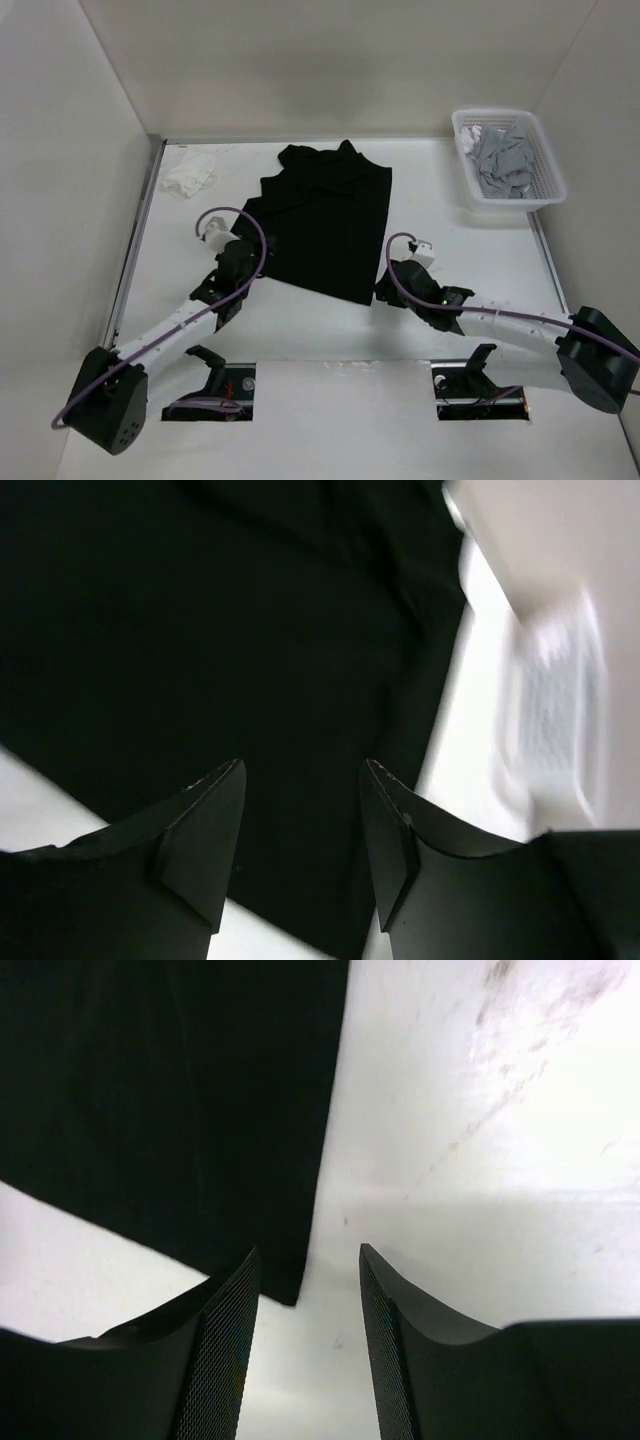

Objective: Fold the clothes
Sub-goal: Flatten the tank top out

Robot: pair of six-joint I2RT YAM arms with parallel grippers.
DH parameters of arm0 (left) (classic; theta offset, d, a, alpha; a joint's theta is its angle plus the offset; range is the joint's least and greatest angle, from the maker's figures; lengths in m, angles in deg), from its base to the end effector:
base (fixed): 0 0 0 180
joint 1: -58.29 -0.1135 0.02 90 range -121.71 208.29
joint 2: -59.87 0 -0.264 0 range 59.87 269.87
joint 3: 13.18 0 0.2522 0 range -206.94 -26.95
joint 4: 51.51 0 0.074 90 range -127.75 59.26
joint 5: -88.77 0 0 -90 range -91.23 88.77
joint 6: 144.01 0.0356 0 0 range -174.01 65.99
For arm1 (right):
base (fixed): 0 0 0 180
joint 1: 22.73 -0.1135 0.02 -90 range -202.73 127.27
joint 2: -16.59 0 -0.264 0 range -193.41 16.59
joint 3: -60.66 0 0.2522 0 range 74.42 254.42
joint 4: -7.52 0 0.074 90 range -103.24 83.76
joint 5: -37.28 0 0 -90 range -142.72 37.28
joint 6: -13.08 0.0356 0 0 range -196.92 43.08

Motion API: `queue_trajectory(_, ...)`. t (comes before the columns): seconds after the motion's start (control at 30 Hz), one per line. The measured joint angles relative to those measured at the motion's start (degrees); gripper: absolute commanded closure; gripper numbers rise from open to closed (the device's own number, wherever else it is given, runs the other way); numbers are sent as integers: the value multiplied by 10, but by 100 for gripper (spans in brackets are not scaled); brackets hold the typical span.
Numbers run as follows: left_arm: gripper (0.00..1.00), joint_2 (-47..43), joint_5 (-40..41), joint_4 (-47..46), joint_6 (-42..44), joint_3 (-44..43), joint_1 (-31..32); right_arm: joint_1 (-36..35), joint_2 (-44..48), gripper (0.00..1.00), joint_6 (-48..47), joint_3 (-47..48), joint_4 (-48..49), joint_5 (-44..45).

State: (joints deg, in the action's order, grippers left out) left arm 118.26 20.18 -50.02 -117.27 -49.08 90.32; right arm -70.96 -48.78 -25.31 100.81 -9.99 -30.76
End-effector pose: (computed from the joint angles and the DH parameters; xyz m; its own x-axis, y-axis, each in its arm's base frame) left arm 0.1871 -0.1017 0.1983 -0.3435 -0.7659 -0.5436 -0.2128 0.6272 -0.7492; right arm 0.1543 0.1528 0.1734 -0.6794 0.3305 -0.6551 0.0384 0.9076 0.4182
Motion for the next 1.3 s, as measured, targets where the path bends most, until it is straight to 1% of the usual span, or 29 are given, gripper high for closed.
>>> queue_trajectory(0.17, 55, -43, 25, 59, 59, 24, -173, -36, -7, 52, 29, -11, -7, -1)
queue_trajectory(0.23, 58, -49, 24, 79, 78, 35, -224, -43, -6, 52, 35, -14, -6, -1)
queue_trajectory(0.3, 58, -41, 19, 95, 99, 37, -264, -44, -6, 52, 35, -16, -4, -1)
queue_trajectory(0.4, 56, -3, 6, 90, 127, 37, -301, -44, -5, 52, 30, -18, 5, -1)
queue_trajectory(0.53, 56, 68, -24, 81, 159, 33, -313, -44, -3, 52, 18, -19, 26, -1)
queue_trajectory(0.63, 59, 97, -28, 66, 173, 16, -310, -47, -3, 52, 12, -19, 43, -1)
queue_trajectory(0.83, 60, 133, -12, 58, 186, -3, -308, -59, -10, 52, 4, -21, 73, -4)
queue_trajectory(1.1, 61, 206, 14, 21, 195, -44, -297, -59, -12, 51, -9, -21, 89, -6)
queue_trajectory(1.2, 66, 221, 14, 9, 196, -51, -296, -59, -12, 51, -9, -22, 94, -6)
queue_trajectory(1.3, 76, 238, 12, 3, 196, -62, -296, -59, -14, 50, -10, -23, 102, -6)
